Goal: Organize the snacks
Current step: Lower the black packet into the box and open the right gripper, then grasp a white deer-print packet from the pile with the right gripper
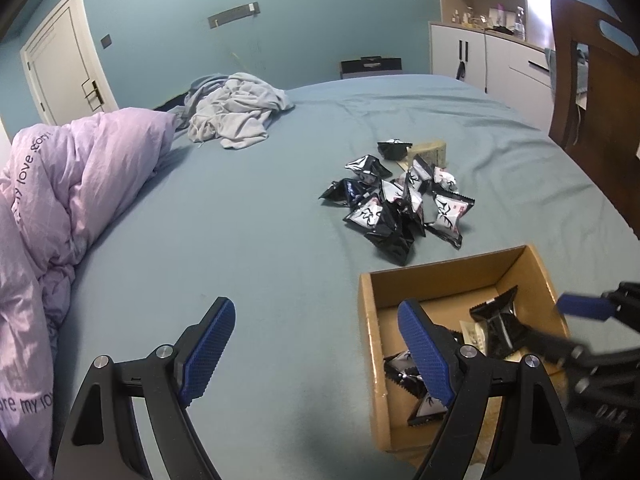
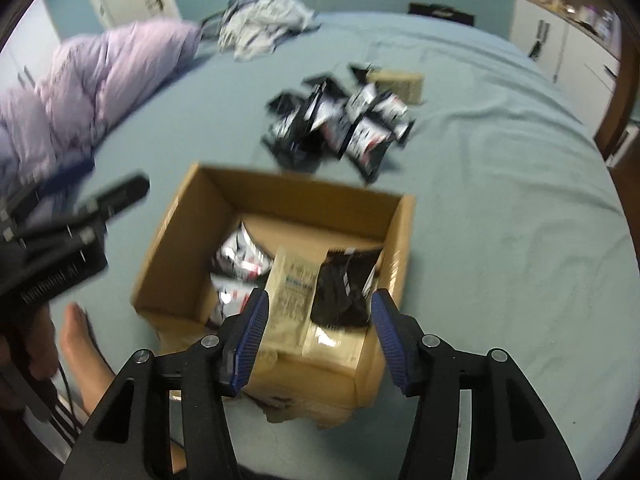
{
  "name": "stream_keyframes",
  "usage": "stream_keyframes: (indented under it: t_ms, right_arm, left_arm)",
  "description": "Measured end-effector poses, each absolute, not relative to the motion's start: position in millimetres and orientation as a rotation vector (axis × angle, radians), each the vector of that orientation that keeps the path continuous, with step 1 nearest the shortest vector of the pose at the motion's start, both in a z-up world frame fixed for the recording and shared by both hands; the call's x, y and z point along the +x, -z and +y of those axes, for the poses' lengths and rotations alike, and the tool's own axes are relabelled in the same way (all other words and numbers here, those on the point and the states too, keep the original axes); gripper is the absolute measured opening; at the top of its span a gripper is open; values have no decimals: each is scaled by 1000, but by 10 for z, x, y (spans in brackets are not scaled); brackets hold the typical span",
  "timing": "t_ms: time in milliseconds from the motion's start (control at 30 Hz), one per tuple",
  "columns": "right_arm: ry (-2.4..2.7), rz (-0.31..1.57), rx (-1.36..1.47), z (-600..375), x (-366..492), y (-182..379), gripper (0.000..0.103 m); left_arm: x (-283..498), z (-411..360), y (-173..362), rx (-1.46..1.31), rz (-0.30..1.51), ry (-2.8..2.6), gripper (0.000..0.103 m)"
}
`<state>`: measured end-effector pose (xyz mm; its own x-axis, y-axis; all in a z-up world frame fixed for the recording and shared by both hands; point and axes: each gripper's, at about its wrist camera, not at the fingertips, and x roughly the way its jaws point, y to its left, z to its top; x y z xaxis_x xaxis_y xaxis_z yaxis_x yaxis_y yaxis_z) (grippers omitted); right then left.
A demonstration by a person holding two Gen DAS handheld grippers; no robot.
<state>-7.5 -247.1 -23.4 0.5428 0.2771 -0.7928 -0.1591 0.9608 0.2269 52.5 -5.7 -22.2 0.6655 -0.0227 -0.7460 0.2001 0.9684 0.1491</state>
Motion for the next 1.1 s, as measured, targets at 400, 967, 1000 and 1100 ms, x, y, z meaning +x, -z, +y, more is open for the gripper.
stream_keyframes:
  t_ms: [400,967,1000,1100]
  right_arm:
    - [56,792,109,-2691,-201,134,76]
    - [144,865,101,-2713,268,270,78]
    - [137,866,118,-2735,303,280,78]
    - [125,869,107,-2759,430,295,78]
  left_arm:
    - [497,-142,165,238,822,150,85]
    - [616,-226,198,213,837,168,85]
    - [626,-237,201,217,839,167,85]
    - [669,-266,219,225,854,161,85]
